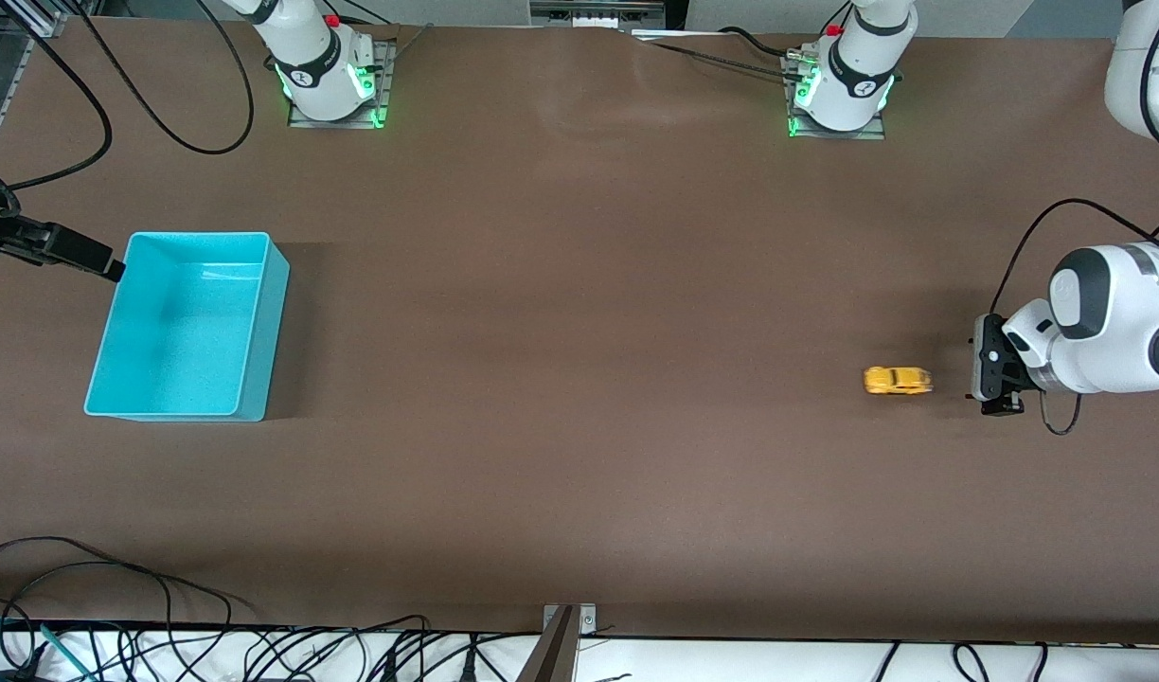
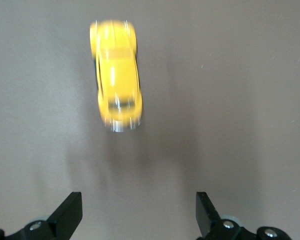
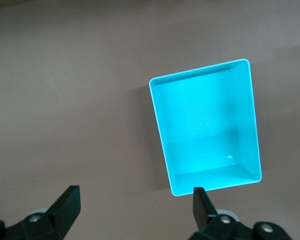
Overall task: Wind up and store yellow beetle car
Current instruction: 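Release the car from the left gripper so it drives toward the bin, then reach the right gripper to the car while the left gripper returns, then lower the right gripper and close it around the yellow car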
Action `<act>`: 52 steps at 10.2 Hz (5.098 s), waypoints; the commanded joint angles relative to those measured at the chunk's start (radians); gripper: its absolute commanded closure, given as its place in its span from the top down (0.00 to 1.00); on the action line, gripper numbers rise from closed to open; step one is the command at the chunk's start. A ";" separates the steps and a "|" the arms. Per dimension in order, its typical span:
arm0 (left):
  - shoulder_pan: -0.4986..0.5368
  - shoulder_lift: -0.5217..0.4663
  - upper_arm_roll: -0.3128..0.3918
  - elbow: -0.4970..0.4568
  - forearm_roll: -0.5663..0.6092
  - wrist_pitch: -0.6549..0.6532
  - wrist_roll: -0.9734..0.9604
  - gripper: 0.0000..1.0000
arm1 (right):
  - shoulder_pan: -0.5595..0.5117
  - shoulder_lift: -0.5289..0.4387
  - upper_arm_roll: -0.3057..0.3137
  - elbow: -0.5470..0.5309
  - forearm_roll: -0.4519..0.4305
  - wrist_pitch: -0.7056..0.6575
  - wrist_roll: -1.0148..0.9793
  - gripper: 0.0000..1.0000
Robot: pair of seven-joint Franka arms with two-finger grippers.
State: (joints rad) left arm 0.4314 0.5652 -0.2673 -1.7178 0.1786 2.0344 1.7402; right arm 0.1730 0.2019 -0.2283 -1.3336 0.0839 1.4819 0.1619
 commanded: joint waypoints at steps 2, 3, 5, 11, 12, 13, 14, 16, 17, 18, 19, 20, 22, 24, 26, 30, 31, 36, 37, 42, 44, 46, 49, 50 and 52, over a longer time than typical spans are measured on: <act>-0.011 -0.021 -0.061 0.136 0.012 -0.242 -0.120 1.00 | -0.001 -0.001 -0.002 0.005 0.014 -0.012 0.004 1.00; -0.037 -0.022 -0.061 0.177 0.010 -0.308 -0.158 1.00 | -0.001 -0.001 -0.002 0.005 0.014 -0.012 0.004 1.00; -0.088 -0.033 -0.062 0.234 0.010 -0.397 -0.227 1.00 | -0.001 -0.001 -0.002 0.005 0.014 -0.012 0.002 1.00; -0.164 -0.067 -0.064 0.296 0.009 -0.511 -0.393 1.00 | -0.001 -0.001 -0.002 0.005 0.014 -0.011 0.001 1.00; -0.172 -0.077 -0.066 0.296 0.007 -0.519 -0.422 1.00 | -0.001 -0.001 -0.002 0.005 0.014 -0.011 0.001 1.00; -0.186 -0.094 -0.064 0.296 0.007 -0.519 -0.450 1.00 | -0.001 -0.001 -0.002 0.005 0.014 -0.011 0.001 1.00; -0.197 -0.108 -0.066 0.296 0.005 -0.519 -0.490 1.00 | -0.001 -0.001 -0.002 0.004 0.014 -0.011 -0.001 1.00; -0.218 -0.154 -0.063 0.296 -0.043 -0.520 -0.633 1.00 | 0.012 0.007 0.000 -0.002 0.016 -0.003 -0.004 1.00; -0.218 -0.177 -0.064 0.296 -0.077 -0.543 -0.728 1.00 | 0.038 0.008 0.001 -0.003 0.014 0.000 -0.004 1.00; -0.218 -0.188 -0.066 0.296 -0.109 -0.578 -0.836 1.00 | 0.064 0.025 0.001 -0.001 0.011 0.012 -0.025 1.00; -0.221 -0.208 -0.066 0.320 -0.146 -0.600 -0.920 1.00 | 0.081 0.054 0.001 -0.002 0.014 0.036 -0.080 1.00; -0.226 -0.218 -0.085 0.345 -0.168 -0.623 -1.014 1.00 | 0.089 0.091 0.001 -0.004 0.016 0.061 -0.163 1.00; -0.226 -0.272 -0.116 0.359 -0.168 -0.655 -1.254 1.00 | 0.102 0.155 0.017 -0.006 0.014 0.144 -0.344 1.00; -0.244 -0.359 -0.115 0.331 -0.168 -0.655 -1.460 1.00 | 0.102 0.227 0.046 -0.006 0.016 0.236 -0.552 1.00; -0.339 -0.413 -0.026 0.294 -0.162 -0.649 -1.504 1.00 | 0.094 0.287 0.047 -0.007 0.017 0.300 -0.759 1.00; -0.508 -0.582 0.134 0.047 -0.197 -0.480 -1.627 1.00 | 0.052 0.340 0.047 -0.102 0.020 0.476 -1.154 1.00; -0.541 -0.587 0.207 0.037 -0.200 -0.447 -1.642 1.00 | 0.046 0.347 0.047 -0.146 0.022 0.536 -1.206 1.00; -0.540 -0.593 0.241 0.041 -0.203 -0.439 -1.654 1.00 | -0.004 0.487 0.047 -0.210 0.313 0.664 -1.646 1.00; -0.537 -0.593 0.240 0.044 -0.203 -0.442 -1.656 1.00 | -0.003 0.507 0.047 -0.210 0.326 0.685 -1.691 1.00; -0.462 -0.593 0.179 0.049 -0.203 -0.450 -1.656 1.00 | 0.022 0.528 0.046 -0.302 0.321 0.865 -1.693 1.00; -0.453 -0.593 0.165 0.050 -0.203 -0.448 -1.657 1.00 | 0.020 0.525 0.046 -0.315 0.324 0.873 -1.682 0.57; -0.451 -0.593 0.165 0.050 -0.203 -0.450 -1.653 1.00 | 0.025 0.524 0.044 -0.320 0.323 0.877 -1.674 0.12; -0.451 -0.590 0.166 0.056 -0.203 -0.462 -1.651 1.00 | 0.026 0.516 0.044 -0.317 0.326 0.871 -1.667 0.30; -0.453 -0.588 0.166 0.063 -0.203 -0.465 -1.653 1.00 | 0.028 0.511 0.046 -0.315 0.326 0.870 -1.665 0.29; -0.451 -0.587 0.166 0.063 -0.203 -0.467 -1.651 1.00 | 0.029 0.508 0.046 -0.311 0.324 0.867 -1.641 0.51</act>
State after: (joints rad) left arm -0.0349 -0.0055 -0.0923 -1.6499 0.0016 1.5750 0.0890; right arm 0.1960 0.7336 -0.1828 -1.6235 0.3885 2.3426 -1.4970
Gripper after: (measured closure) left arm 0.000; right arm 0.665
